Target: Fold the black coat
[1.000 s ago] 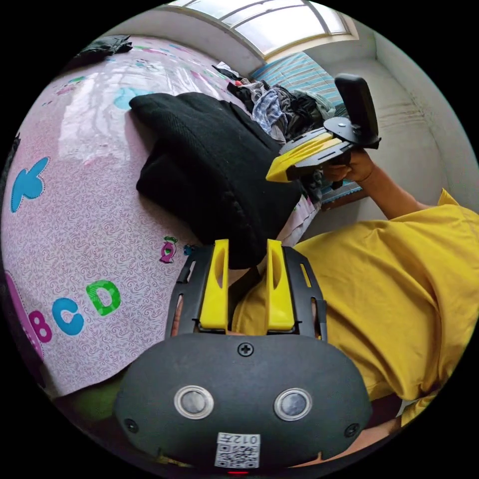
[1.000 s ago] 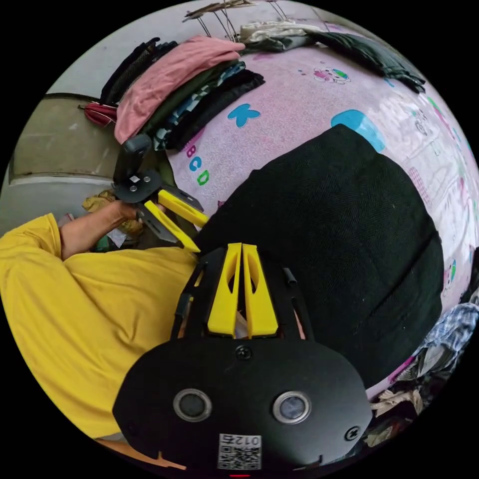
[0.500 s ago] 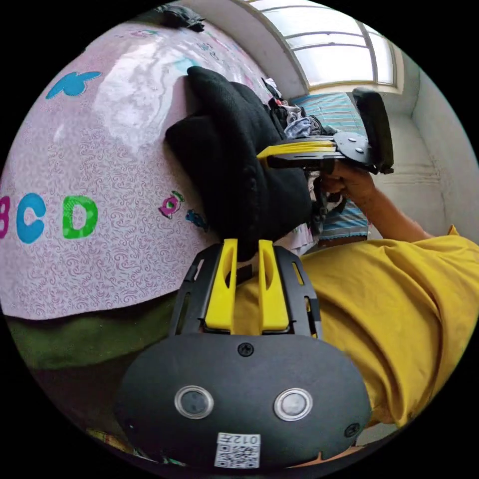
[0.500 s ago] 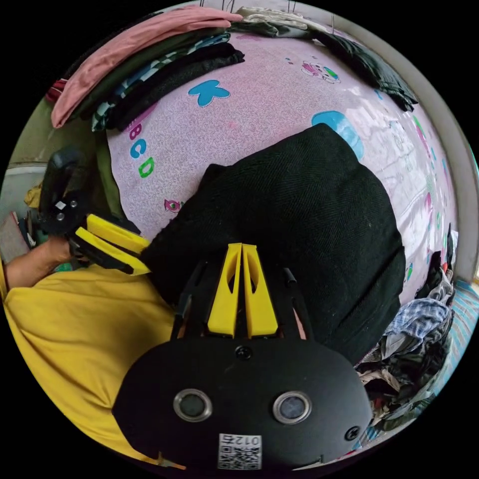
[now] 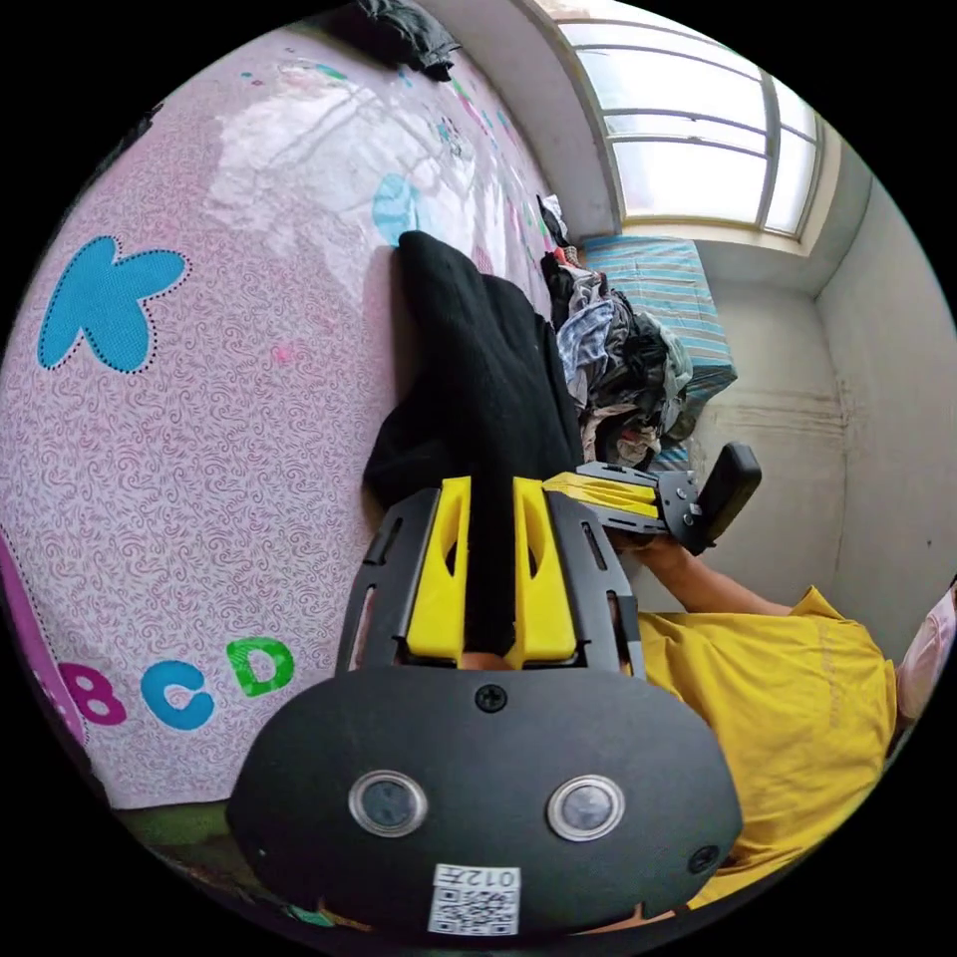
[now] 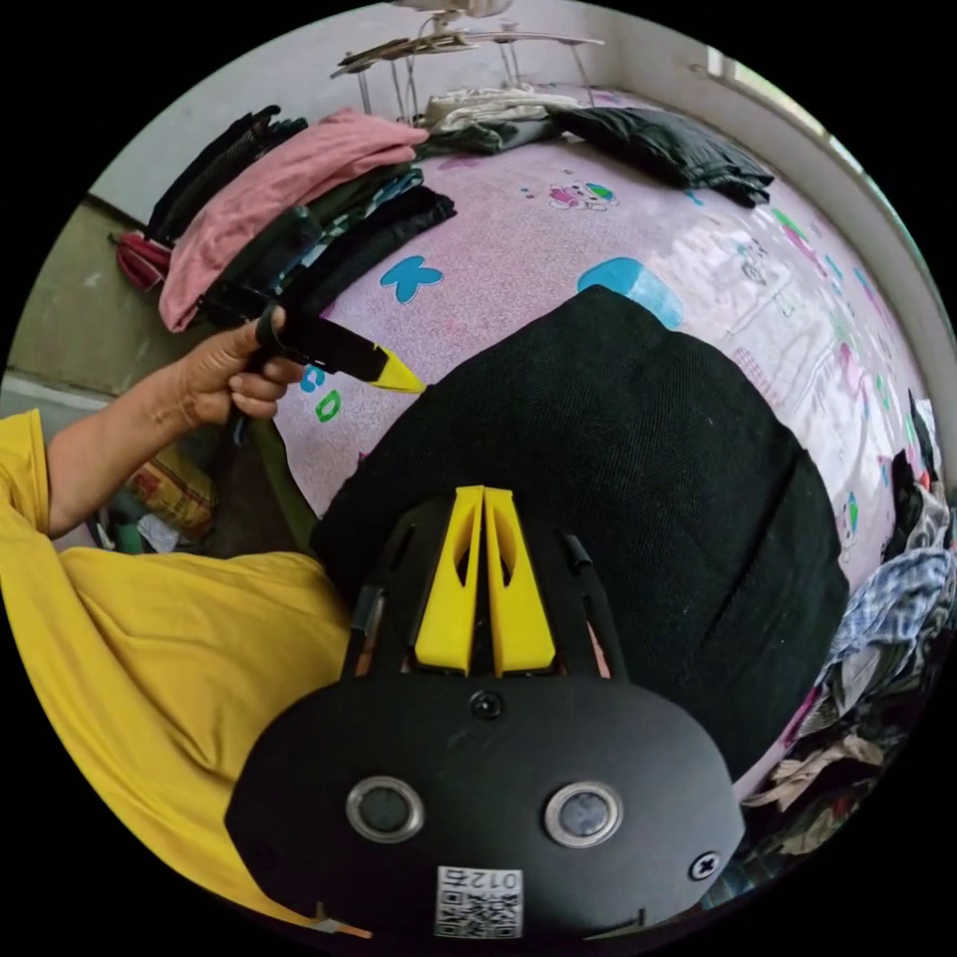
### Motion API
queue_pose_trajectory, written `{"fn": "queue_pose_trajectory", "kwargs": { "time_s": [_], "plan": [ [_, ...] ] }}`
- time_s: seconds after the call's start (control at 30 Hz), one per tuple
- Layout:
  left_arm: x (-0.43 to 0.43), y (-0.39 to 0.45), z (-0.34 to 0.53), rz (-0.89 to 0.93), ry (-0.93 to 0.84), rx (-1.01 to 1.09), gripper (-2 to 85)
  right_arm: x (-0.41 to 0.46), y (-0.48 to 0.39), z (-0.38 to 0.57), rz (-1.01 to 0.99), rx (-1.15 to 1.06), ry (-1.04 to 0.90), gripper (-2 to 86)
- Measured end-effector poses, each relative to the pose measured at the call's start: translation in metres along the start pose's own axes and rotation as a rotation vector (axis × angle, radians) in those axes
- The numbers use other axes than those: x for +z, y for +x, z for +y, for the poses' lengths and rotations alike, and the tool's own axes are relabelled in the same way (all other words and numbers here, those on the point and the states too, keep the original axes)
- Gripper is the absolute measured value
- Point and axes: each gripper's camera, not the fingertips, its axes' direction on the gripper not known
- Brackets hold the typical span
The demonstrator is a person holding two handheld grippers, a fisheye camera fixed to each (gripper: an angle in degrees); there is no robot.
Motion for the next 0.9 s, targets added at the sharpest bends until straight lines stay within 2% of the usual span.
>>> {"fn": "queue_pose_trajectory", "kwargs": {
  "time_s": [0.1, 0.27, 0.37, 0.63, 0.73, 0.8, 0.83, 0.9],
  "plan": [
    [-0.007, -0.006, -0.021, 0.104, 0.025, -0.041, 8.2, 0.000, 0.010, -0.001, -0.039, 0.059, 0.024, 0.0],
    [-0.011, -0.015, -0.053, 0.129, 0.008, -0.075, 8.3, -0.005, 0.028, -0.006, -0.046, 0.117, 0.069, 0.0],
    [-0.007, -0.029, -0.067, 0.260, -0.028, -0.110, 7.4, -0.007, 0.039, -0.007, -0.076, 0.155, 0.086, 0.0],
    [0.010, -0.028, -0.079, 0.406, -0.074, -0.054, 3.0, -0.008, 0.070, -0.010, -0.208, 0.295, 0.124, 0.0],
    [0.000, 0.008, -0.076, 0.201, -0.032, 0.070, 1.9, -0.019, 0.070, -0.014, -0.178, 0.274, 0.149, 0.0],
    [-0.005, 0.057, -0.066, -0.091, 0.005, 0.171, 1.3, -0.023, 0.065, -0.018, -0.112, 0.226, 0.138, 0.0],
    [-0.003, 0.069, -0.063, -0.162, 0.012, 0.188, 1.1, -0.021, 0.062, -0.022, -0.073, 0.187, 0.113, 0.0],
    [0.008, 0.104, -0.052, -0.418, 0.042, 0.210, 0.6, -0.017, 0.059, -0.028, -0.026, 0.145, 0.078, -0.1]
  ]
}}
